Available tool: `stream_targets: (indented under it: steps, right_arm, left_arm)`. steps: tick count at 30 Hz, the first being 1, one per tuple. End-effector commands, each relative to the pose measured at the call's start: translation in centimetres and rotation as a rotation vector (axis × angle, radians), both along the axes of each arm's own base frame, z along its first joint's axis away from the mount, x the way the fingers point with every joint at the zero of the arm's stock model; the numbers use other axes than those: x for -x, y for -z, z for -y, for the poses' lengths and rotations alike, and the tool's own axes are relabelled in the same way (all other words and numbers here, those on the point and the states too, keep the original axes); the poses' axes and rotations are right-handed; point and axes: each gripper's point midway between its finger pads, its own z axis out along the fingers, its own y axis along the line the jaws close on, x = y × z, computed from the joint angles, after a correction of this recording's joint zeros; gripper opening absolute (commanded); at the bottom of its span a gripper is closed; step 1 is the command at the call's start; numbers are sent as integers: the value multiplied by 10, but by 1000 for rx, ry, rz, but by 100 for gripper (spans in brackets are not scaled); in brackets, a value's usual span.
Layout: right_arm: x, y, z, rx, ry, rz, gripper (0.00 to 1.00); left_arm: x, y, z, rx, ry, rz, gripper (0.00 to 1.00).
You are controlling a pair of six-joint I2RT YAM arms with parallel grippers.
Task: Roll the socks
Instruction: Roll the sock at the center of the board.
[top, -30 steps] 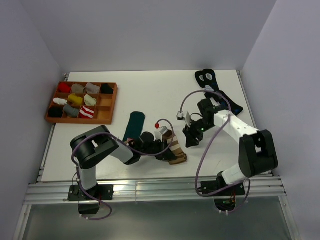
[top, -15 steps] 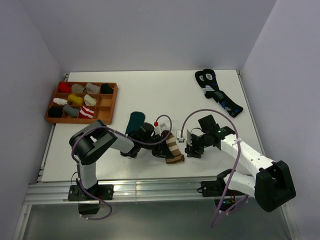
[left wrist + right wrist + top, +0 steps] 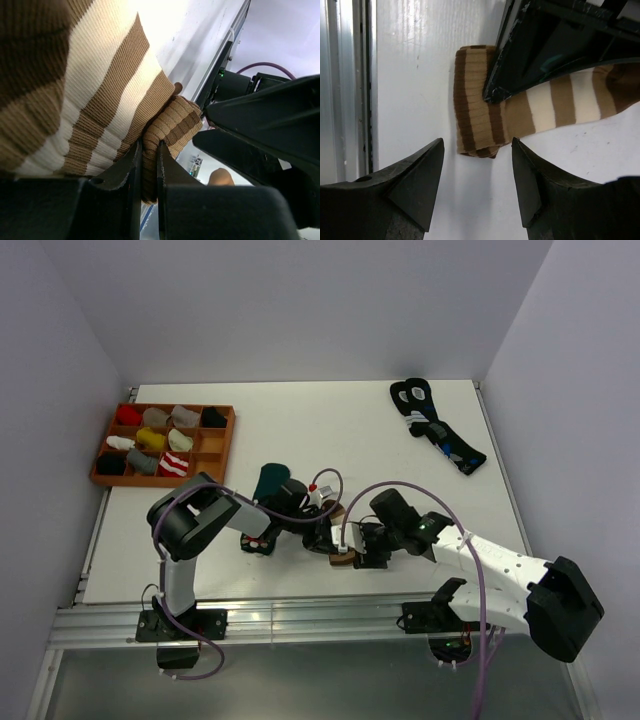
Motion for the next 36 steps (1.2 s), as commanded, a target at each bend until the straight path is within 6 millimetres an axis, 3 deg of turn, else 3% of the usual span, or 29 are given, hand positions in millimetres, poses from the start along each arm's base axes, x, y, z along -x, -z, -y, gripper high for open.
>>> stream_targets:
  steps: [1,17,20,25,27,32,36]
  right_arm:
    - [-8,-3,-8,-20,11,60,64]
    - [-2,20,-17,54,-26,35,62]
    - [-5,25,-19,74,-18,19,53]
    - [-9,35,-18,124,16,-24,26]
    - [-8,38,-17,145,26,-47,18]
    - [-1,44,-5,201,52,-85,10]
    - [5,48,4,221,75,-123,9]
  left_arm:
    - [7,49,-25,-188,-33,-54,0]
    - [-1,43,-23,-160,-20,-53,0]
    - [-1,33,-19,-125,-20,-53,0]
    - [-5,17,-17,-86,-36,-33,1]
    - [-11,7,-15,-66,-60,-3,7]
    - [-34,-16,-23,-2,-155,102,18]
    - [-53,-26,-30,20,-223,174,19]
